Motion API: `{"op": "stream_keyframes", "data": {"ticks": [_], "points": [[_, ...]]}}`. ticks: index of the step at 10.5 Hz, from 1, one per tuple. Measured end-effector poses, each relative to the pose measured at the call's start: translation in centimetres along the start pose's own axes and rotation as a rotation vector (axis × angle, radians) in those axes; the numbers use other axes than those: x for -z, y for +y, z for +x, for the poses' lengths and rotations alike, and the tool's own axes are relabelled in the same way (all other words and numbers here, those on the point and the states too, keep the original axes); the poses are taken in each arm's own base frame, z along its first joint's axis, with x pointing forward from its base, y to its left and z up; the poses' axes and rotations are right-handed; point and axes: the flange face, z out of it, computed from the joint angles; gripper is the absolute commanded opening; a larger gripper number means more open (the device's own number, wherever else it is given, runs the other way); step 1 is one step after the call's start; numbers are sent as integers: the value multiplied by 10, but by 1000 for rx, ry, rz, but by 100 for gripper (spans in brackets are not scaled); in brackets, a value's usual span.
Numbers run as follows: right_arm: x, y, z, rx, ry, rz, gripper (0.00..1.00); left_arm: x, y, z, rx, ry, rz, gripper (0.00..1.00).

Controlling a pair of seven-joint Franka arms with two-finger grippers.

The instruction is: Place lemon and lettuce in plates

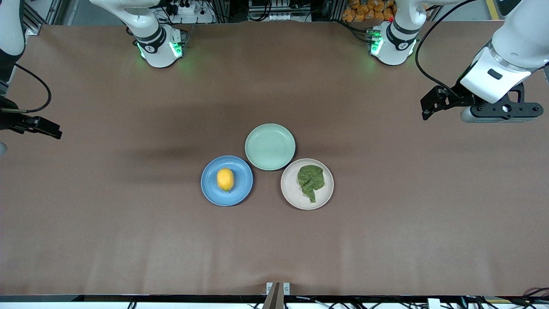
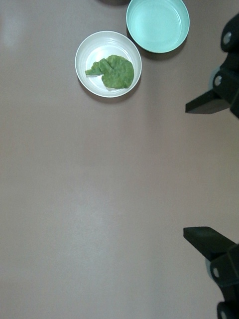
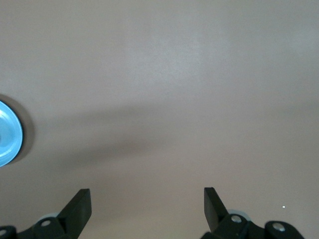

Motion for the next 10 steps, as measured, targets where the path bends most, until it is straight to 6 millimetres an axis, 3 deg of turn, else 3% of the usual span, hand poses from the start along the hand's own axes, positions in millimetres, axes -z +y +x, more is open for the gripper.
{"op": "stream_keyframes", "data": {"ticks": [4,8,10], "points": [[15,-1,5,3,33,2,100,0,-2,0,3,0,0,100],[57,-13,0,25,78,6,100,0,-3,1,5,0,0,100],[57,-16,-9,31,13,1,100,0,-3,1,6,0,0,100]]}}
